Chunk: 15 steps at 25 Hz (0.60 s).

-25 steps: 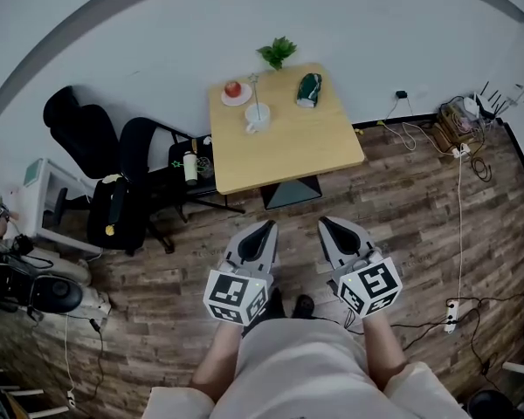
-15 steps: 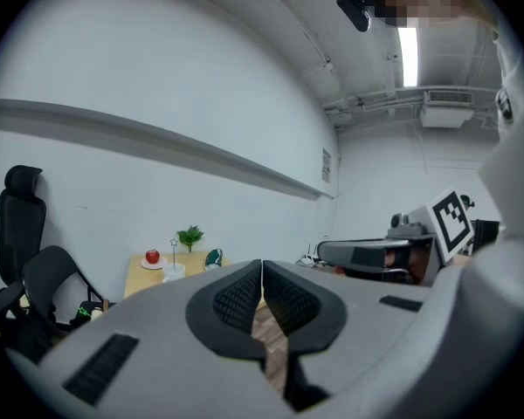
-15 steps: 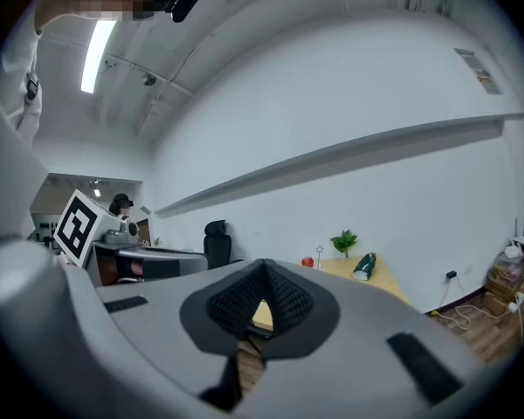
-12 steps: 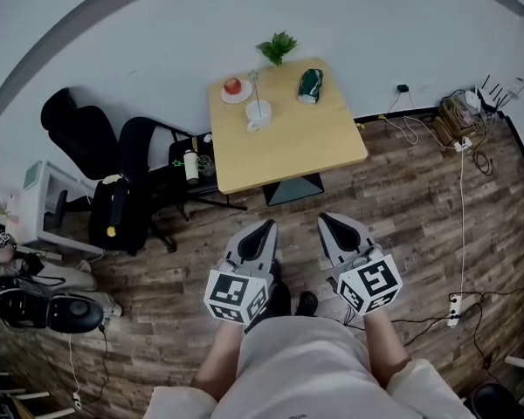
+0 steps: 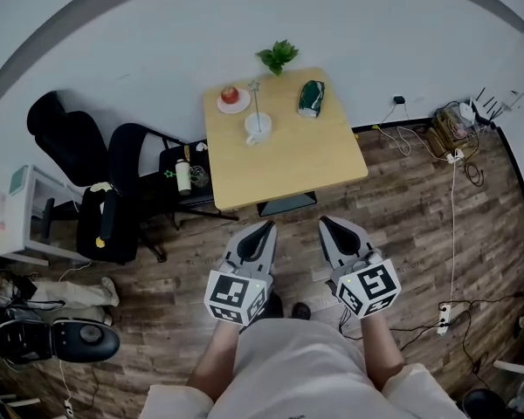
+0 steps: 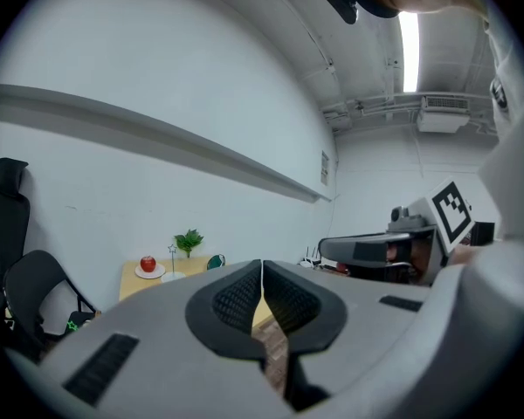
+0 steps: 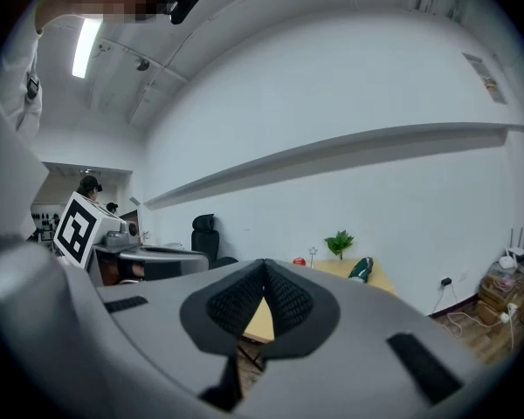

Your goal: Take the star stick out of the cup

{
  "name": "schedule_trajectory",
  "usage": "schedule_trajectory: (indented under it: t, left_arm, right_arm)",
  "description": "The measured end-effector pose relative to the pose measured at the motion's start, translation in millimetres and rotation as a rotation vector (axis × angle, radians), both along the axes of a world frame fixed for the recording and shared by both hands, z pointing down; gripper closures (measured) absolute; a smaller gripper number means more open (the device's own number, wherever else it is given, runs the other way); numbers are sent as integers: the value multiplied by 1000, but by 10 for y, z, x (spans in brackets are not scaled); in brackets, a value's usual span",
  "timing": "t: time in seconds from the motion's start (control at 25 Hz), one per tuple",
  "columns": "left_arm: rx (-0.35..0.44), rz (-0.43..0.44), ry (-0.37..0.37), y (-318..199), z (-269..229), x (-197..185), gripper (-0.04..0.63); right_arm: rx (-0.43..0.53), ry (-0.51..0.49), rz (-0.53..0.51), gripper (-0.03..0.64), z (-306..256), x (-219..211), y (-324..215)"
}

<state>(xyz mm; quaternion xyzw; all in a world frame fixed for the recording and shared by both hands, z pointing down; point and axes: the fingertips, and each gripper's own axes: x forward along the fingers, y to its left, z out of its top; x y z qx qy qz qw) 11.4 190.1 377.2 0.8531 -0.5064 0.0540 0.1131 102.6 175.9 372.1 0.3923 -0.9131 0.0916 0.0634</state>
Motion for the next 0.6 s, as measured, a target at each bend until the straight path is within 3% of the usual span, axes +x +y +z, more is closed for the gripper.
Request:
schedule_trajectory:
  t: [0.44,0.6]
  left_arm:
    - [13,26,-8,-734,-25,-519,583]
    - [5,43,-6,-944,24,-657,581]
  right_arm:
    - [-10,1,48,614,-47,-453,-692]
    - [-20,16,65,566,-11,-576,-873]
